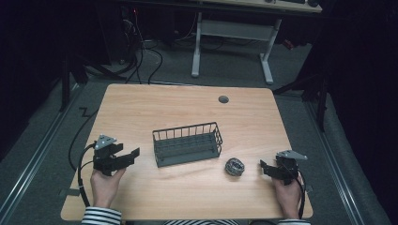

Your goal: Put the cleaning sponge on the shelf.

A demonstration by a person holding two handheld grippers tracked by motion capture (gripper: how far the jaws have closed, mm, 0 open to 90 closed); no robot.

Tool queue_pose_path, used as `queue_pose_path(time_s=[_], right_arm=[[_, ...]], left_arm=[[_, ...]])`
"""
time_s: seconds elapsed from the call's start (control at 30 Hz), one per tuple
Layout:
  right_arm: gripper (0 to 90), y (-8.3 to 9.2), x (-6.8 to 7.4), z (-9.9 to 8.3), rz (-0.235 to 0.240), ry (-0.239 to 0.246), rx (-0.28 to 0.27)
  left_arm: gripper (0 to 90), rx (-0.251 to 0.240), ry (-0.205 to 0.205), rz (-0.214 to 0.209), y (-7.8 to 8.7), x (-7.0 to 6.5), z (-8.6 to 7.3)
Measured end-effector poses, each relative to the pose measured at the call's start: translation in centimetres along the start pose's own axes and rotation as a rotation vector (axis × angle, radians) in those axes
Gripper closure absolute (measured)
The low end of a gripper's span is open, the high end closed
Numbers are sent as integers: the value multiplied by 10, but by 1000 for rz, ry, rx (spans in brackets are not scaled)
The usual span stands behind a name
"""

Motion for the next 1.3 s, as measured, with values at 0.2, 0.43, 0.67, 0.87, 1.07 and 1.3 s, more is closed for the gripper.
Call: queue_pose_path(time_s=[0.2,0.43,0.67,0.87,1.07,1.3], right_arm=[[276,0,0,0,0,1,0],[277,0,0,0,1,1,0],[277,0,0,0,1,1,0],[277,0,0,0,4,4,0],[277,0,1,0,4,2,-1],[276,0,1,0,3,2,-1]], left_arm=[[296,10,50,12,-5,10,-17],[298,25,70,42,-13,17,-33],[300,44,78,101,-26,23,-49],[300,52,60,145,-32,27,-58],[301,44,46,176,-37,32,-62],[302,42,51,199,-39,36,-64]])
Point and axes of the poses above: each handheld gripper's, and its own axes: y roughly backward along the jaws, z roughly out of its top, x roughly to its left, the point moved 8 cm from there along -y, roughly forward along the jaws, and after that the axes turned 11 degrees about z, right-handed, at the moved point
